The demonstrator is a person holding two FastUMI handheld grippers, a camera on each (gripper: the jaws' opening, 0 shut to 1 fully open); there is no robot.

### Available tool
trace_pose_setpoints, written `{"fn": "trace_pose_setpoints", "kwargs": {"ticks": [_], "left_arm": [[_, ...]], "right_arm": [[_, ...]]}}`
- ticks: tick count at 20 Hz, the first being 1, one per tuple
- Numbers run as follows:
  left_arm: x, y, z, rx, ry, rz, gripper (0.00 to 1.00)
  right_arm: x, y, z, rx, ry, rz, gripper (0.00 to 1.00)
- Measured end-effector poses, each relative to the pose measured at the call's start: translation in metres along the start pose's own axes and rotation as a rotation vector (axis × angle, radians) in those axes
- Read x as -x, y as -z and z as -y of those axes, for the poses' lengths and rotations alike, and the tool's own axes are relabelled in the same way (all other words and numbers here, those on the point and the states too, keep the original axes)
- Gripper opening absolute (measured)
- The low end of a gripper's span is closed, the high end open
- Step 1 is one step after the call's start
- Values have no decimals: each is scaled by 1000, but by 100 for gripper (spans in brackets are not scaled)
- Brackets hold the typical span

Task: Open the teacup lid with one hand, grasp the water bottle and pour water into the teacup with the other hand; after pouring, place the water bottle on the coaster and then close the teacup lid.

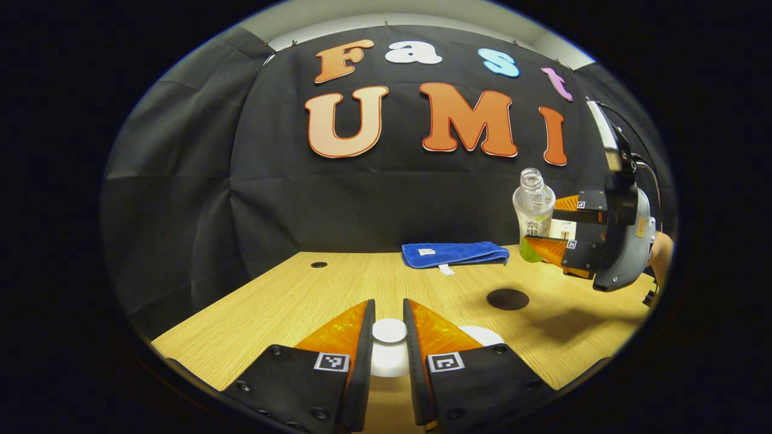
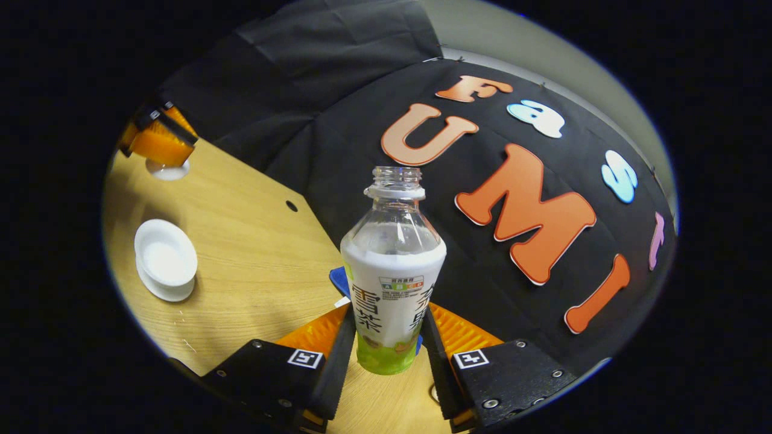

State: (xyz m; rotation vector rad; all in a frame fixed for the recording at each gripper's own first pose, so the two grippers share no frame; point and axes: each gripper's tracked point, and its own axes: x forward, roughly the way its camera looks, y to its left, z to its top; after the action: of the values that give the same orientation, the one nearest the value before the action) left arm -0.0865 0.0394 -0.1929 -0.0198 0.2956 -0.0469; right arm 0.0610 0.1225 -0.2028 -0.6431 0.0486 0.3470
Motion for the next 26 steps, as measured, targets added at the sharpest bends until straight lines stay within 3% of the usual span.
{"fn": "trace_pose_setpoints", "kwargs": {"ticks": [7,14,22,26], "left_arm": [[5,-7,3,9,-2,26,33],[6,-3,2,15,-8,20,33],[5,5,4,24,-6,-3,33],[3,5,11,30,7,-6,33]], "right_arm": [[-16,11,19,-311,-25,-44,64],[-38,55,9,-601,-120,-169,65],[-38,92,-31,-666,-192,-296,65],[-39,90,-29,-683,-190,-297,64]]}}
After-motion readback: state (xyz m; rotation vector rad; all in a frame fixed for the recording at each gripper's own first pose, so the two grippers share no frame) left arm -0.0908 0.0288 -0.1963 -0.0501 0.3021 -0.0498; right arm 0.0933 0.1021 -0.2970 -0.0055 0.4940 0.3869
